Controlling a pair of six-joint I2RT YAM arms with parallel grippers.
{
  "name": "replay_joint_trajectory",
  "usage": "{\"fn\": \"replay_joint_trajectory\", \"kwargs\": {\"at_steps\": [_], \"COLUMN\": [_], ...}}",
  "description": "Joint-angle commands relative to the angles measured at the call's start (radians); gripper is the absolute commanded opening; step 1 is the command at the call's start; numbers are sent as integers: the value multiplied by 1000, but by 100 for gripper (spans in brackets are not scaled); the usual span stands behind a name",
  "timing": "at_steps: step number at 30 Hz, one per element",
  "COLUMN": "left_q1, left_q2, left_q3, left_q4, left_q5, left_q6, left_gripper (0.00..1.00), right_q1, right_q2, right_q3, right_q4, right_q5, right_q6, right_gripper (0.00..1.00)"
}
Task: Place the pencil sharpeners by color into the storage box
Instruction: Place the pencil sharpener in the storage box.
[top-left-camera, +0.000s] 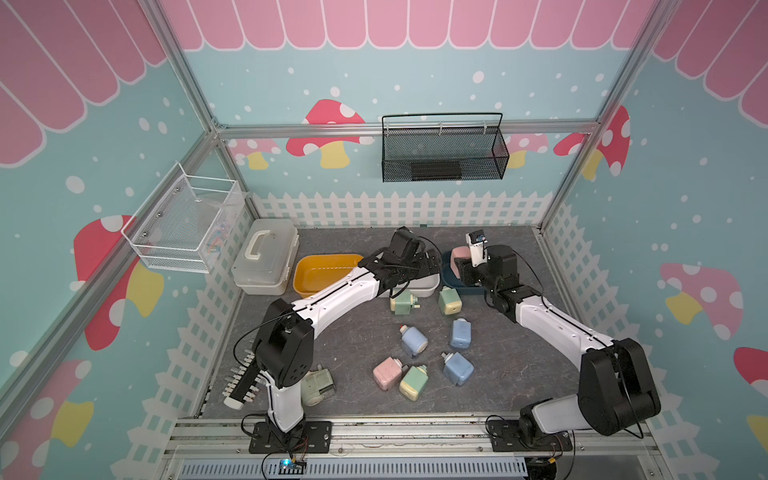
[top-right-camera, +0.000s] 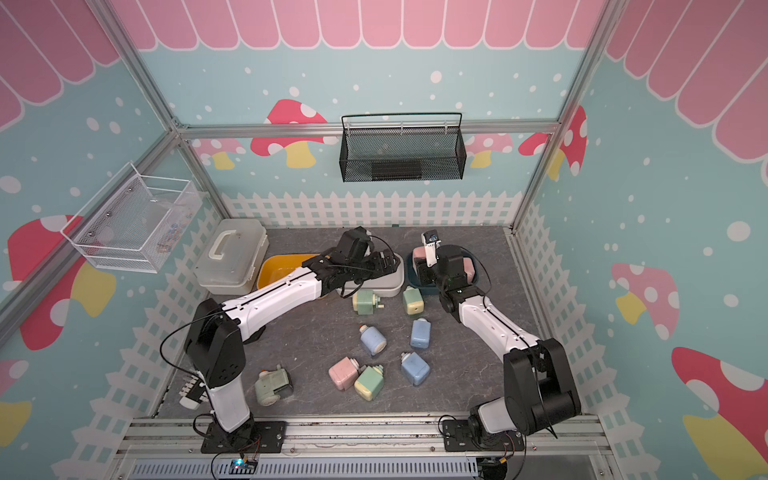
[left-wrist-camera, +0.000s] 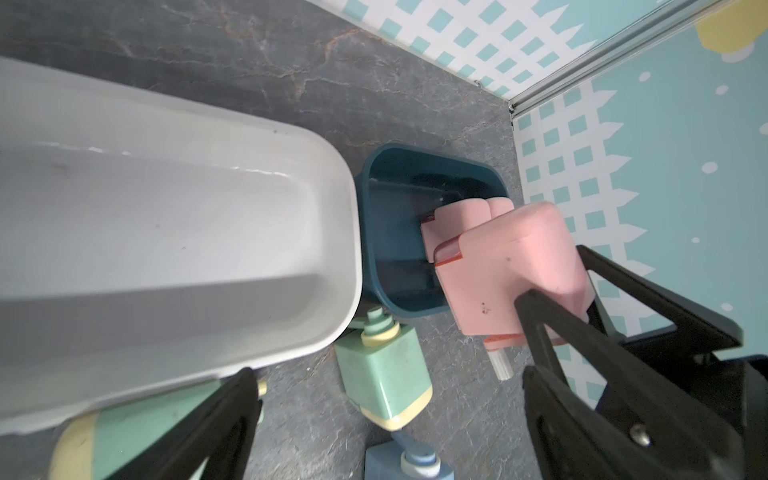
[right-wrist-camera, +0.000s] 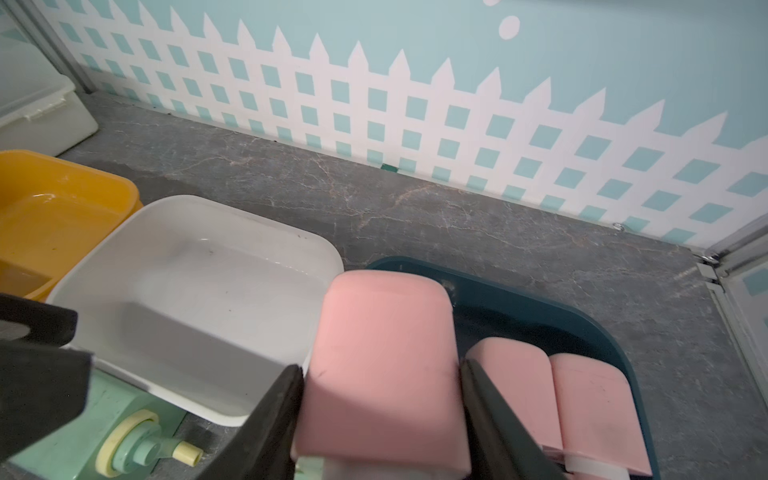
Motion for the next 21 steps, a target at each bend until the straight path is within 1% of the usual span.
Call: {"fn": "replay_joint_trajectory", "kwargs": {"at_steps": [1,4,6,9,13,17,21], "left_q1": [3,4,3,2,3,4,4], "left_q2": [88,172,231,302,363,415,464], "left_q3": [80,160,232,316,369,417,473], "left_q4": [-60,-84,-123,-178,-194,-205,-221], "left_q5": [26,40,48,54,68,92,81], "left_q6": [64,87,100,108,103,106,108], "left_gripper": [99,99,99,99,99,99,99], "right_q1": [-13,-15,-15,-16,-22,-31,-40], "right_q2": [25,55,83,115,132,164,196], "right_q3": [26,17,26,22,-13,-12,-35], "right_q4": [20,78,91,125,209,226,303], "right_q5": [54,82,90,124,133,148,146], "right_q6": [45,45,24,30,56,74,81], "right_gripper": [0,0,0,0,0,0,0]}}
